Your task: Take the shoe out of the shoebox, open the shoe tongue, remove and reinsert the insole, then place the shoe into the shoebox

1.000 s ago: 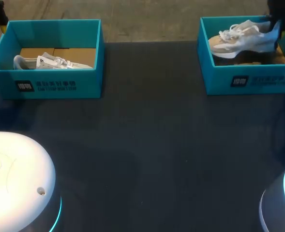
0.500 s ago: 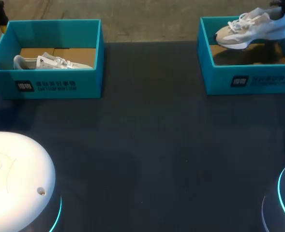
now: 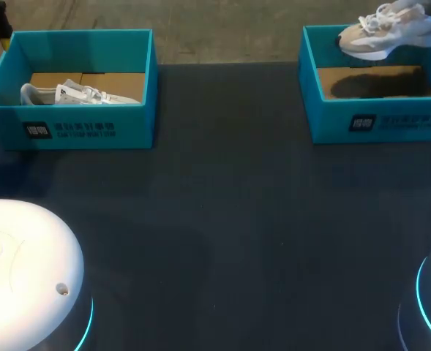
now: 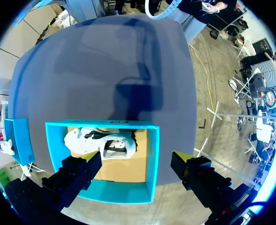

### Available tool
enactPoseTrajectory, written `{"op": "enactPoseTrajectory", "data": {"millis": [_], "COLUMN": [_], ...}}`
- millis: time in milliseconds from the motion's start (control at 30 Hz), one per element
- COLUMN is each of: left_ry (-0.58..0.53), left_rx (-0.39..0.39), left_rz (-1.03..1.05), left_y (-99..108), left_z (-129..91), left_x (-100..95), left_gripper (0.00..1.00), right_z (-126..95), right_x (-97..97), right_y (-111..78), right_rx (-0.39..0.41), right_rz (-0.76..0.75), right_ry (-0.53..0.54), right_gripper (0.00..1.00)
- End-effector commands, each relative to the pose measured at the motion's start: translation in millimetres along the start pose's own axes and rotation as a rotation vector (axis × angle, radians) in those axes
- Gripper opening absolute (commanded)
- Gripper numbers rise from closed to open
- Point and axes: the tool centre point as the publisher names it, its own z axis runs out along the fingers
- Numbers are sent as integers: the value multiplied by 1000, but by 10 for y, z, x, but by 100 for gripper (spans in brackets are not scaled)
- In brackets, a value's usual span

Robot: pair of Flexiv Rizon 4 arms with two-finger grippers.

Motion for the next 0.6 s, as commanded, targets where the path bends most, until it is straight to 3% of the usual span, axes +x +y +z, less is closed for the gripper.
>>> {"op": "enactPoseTrajectory", "data": {"millis": [33,333,600], "left_ry": [2,2,2], "left_rx": [-2,-2,-2], "left_rz": [1,1,1], "left_y": [-15,-15,-15], "left_z": [-4,-4,-4], "left_x": [3,3,3], "left_gripper": [100,100,100], "right_z": [-223,-731,-1007], "right_x": [-21,64,147], "right_y": [-185,-563,-941], "right_rx": [-15,-24,-9], "right_rz": [1,-13,1], "right_ry": [2,1,5], "right_gripper": [0,0,0]}}
